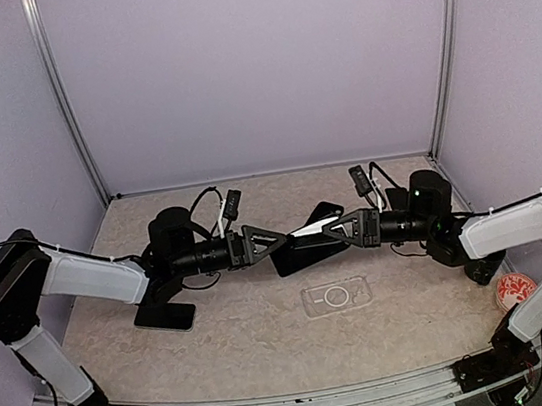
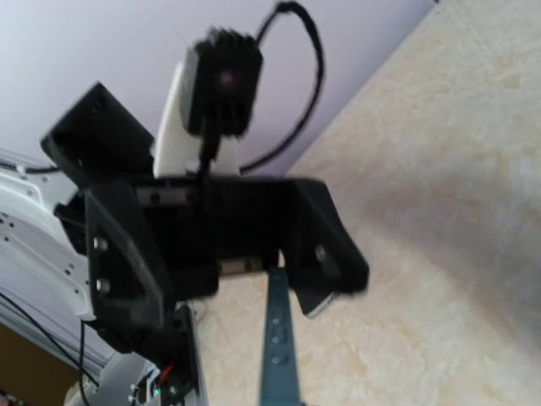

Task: Put the phone into the phone case
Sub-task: Pass from the right arm to the left

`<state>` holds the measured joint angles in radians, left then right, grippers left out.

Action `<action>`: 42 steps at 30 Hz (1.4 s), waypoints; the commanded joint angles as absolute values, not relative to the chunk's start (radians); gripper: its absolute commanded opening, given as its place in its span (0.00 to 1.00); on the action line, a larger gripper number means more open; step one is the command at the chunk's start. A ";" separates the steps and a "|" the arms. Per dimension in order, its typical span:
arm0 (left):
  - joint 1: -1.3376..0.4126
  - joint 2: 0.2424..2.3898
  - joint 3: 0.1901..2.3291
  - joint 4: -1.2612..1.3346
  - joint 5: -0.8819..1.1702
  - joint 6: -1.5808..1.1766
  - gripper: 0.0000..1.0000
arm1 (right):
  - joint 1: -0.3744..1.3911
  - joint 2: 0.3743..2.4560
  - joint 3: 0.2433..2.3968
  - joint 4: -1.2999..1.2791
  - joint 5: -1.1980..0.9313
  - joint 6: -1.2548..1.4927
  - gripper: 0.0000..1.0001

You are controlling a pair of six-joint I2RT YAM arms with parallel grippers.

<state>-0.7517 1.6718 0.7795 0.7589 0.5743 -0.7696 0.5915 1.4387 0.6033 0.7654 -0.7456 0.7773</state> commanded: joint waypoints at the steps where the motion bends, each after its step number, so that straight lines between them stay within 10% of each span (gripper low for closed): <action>1: -0.790 1.706 0.815 0.870 0.604 -0.821 0.93 | 0.581 1.451 0.590 0.944 -0.756 0.829 0.02; 16: -0.848 1.799 0.845 1.068 0.650 -0.921 0.77 | 0.581 1.499 0.542 1.081 -0.732 0.885 0.03; 33: -0.851 1.804 0.836 1.071 0.650 -0.918 0.12 | 0.572 1.509 0.522 1.094 -0.706 0.885 0.06; 42: -0.848 1.798 0.830 1.059 0.649 -0.903 0.00 | 0.563 1.496 0.532 1.026 -0.714 0.882 0.37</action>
